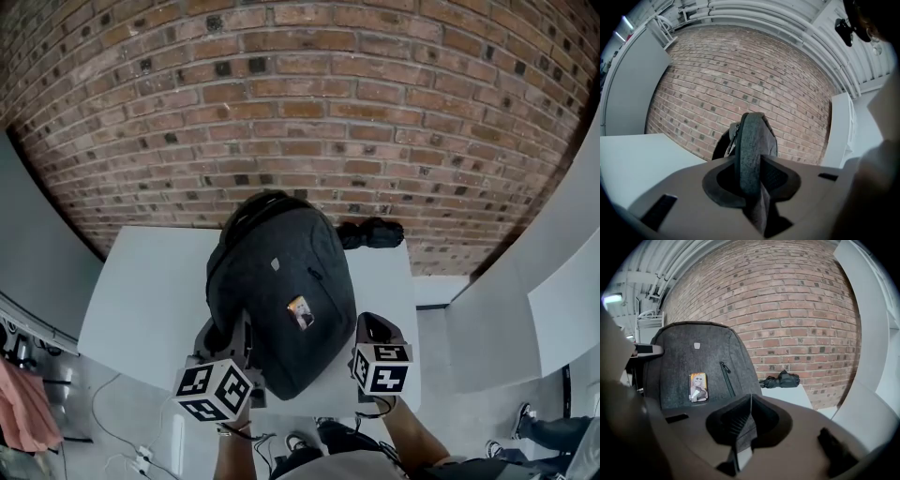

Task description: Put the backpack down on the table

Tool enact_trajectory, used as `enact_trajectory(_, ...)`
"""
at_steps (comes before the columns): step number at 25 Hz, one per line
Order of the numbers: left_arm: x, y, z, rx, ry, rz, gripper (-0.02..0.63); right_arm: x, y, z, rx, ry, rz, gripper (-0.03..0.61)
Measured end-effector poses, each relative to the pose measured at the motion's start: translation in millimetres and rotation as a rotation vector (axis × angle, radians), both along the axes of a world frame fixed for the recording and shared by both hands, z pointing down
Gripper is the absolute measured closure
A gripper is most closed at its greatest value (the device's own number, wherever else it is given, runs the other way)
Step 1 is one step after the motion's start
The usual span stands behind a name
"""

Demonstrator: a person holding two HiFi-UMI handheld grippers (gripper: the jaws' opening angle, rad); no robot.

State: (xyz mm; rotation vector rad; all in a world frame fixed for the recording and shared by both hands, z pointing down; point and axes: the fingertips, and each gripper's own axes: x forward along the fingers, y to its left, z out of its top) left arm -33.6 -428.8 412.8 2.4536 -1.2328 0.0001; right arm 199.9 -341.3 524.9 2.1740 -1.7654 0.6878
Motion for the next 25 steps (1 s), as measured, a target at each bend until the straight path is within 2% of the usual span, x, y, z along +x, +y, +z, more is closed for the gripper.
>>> enact_trajectory(10,-28.7,-1.2,18.6,-0.018,-0.019,-0.056,0.517,-33.2,-5.2,-7.0,0.014,0.012,-0.052,0.546)
enact_trajectory(16,-37.5,0.2,22.9,0.012,-0.053,-0.071,0.515,-43.9,-3.8,-10.8,0.019,0.023,-0.065,0.546)
enact_trajectory(25,-46.1,3.5,26.7,0.017,-0.050,-0.083,0.514,-55.6,3.4,-4.7,0.013,0.014,-0.084,0.546)
